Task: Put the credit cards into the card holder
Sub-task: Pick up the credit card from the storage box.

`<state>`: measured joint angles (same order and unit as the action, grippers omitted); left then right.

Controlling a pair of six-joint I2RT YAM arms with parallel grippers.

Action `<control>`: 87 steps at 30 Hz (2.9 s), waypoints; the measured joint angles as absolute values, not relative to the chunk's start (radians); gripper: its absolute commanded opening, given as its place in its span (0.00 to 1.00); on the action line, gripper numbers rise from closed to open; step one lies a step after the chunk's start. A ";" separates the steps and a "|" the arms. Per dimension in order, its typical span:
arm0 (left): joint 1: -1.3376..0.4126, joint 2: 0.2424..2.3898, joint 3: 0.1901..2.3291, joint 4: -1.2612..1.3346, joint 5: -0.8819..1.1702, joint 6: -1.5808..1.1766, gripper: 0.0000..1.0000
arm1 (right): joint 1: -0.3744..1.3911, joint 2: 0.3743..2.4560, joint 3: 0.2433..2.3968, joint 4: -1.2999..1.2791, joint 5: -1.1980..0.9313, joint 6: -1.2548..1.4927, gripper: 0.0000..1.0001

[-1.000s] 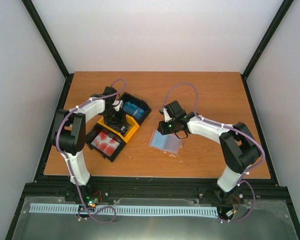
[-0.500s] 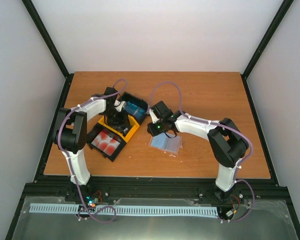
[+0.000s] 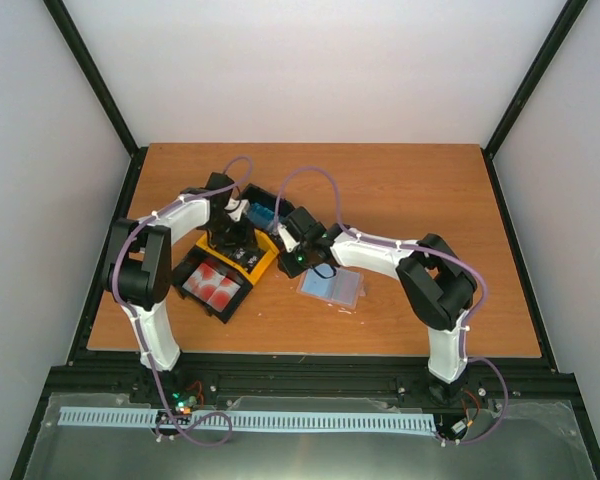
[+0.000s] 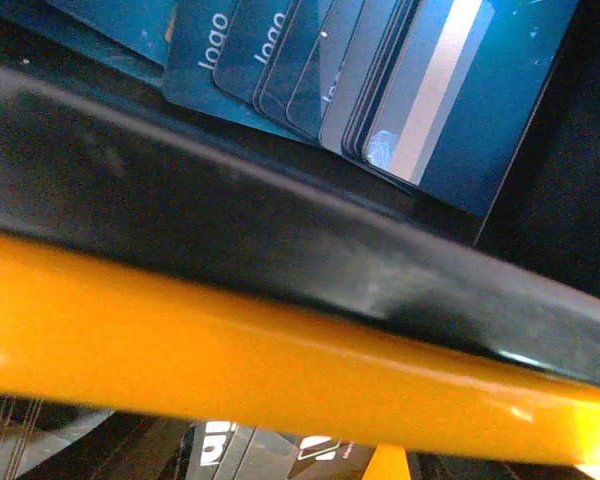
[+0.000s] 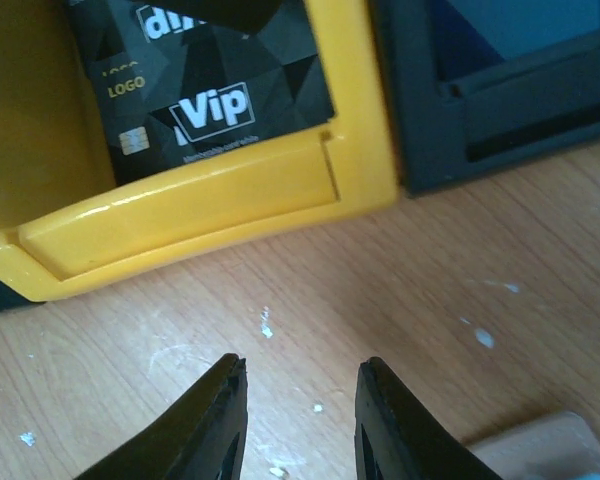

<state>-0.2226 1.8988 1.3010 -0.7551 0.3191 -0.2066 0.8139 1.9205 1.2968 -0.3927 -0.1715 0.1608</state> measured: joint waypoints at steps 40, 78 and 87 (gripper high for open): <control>-0.231 1.915 1.265 -0.757 0.542 -0.227 0.46 | 0.839 2.066 1.419 -0.414 -0.173 0.162 0.29; -0.246 1.877 1.305 -0.751 0.124 -0.278 0.79 | 0.839 2.082 1.419 -0.415 -0.172 0.165 0.29; -0.246 1.897 1.310 -0.749 0.218 -0.238 0.60 | 0.839 2.085 1.430 -0.416 -0.171 0.165 0.29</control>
